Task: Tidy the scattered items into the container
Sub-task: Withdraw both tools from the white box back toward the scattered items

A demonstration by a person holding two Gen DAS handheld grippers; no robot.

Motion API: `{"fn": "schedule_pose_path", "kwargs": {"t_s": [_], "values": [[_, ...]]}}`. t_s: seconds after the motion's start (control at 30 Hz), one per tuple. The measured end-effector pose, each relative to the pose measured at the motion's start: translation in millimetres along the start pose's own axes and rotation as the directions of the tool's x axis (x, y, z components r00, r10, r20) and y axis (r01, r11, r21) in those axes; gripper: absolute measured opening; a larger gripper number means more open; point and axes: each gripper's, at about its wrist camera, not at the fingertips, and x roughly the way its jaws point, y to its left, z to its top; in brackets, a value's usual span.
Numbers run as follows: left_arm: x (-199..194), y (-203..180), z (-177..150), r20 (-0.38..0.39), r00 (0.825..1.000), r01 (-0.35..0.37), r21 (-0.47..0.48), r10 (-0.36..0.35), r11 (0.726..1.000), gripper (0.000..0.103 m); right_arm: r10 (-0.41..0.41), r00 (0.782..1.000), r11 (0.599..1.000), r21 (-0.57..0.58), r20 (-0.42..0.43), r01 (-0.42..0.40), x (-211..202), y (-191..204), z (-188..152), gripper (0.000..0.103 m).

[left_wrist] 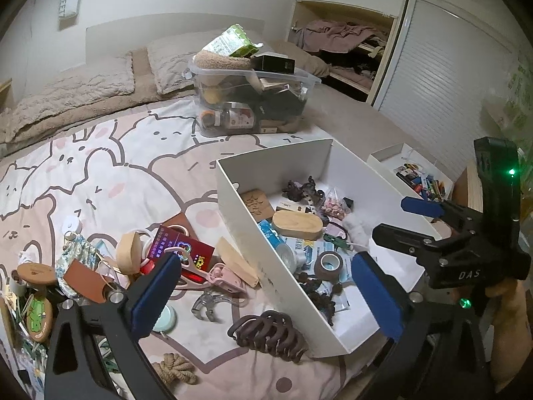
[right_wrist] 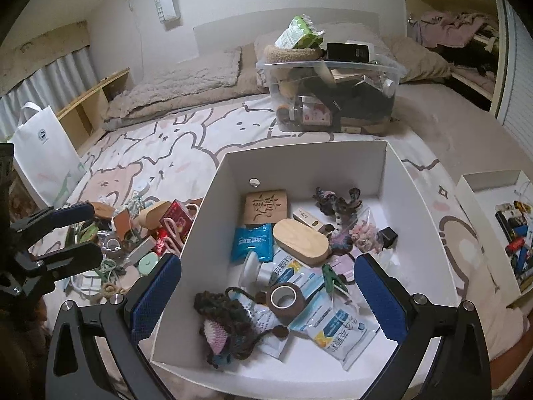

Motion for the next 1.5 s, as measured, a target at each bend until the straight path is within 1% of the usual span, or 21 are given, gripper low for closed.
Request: {"fn": "schedule_pose_path", "kwargs": {"t_s": [0.1,0.43,0.7,1.0,1.13,1.5], "values": [[-1.8,0.7,-1.8,0.0,1.0,-0.013,0.009,0.013,1.0,0.103,0.001,1.0,1.0,0.004,-0.002,-0.001,-1.6,0.7,-1.8,0.103],[-10.0,9.2,-7.2,0.001,0.999,-0.036,-0.001,0.036,0.999,0.103,0.015,1.0,1.0,0.012,0.008,-0.016,-4.8,3.1,-4.3,0.103],[-21.5,25.3,-10.4,0.013,0.997,-0.07,-0.029,0.071,0.997,0.103,0.041,0.998,0.999,0.006,0.05,-0.041,-13.7,13.3,-0.3,0.103],[-45.9,46.4,-14.7,0.051,0.992,-0.111,-0.056,0.114,0.992,0.103,0.077,0.994,0.996,-0.051,0.081,-0.073,-20.7,46.0,2.7,0.103],[-54.9,58.1,-17.4,0.055,0.99,-0.126,-0.079,0.131,0.989,0.103,0.105,0.991,0.993,-0.061,0.081,-0.1,-20.3,58.1,3.4,0.103],[-89.1,93.6,-29.9,0.087,0.98,-0.166,-0.141,0.179,0.976,0.103,0.147,0.987,0.984,-0.115,0.06,-0.14,-12.4,98.2,4.4,0.103]]}}
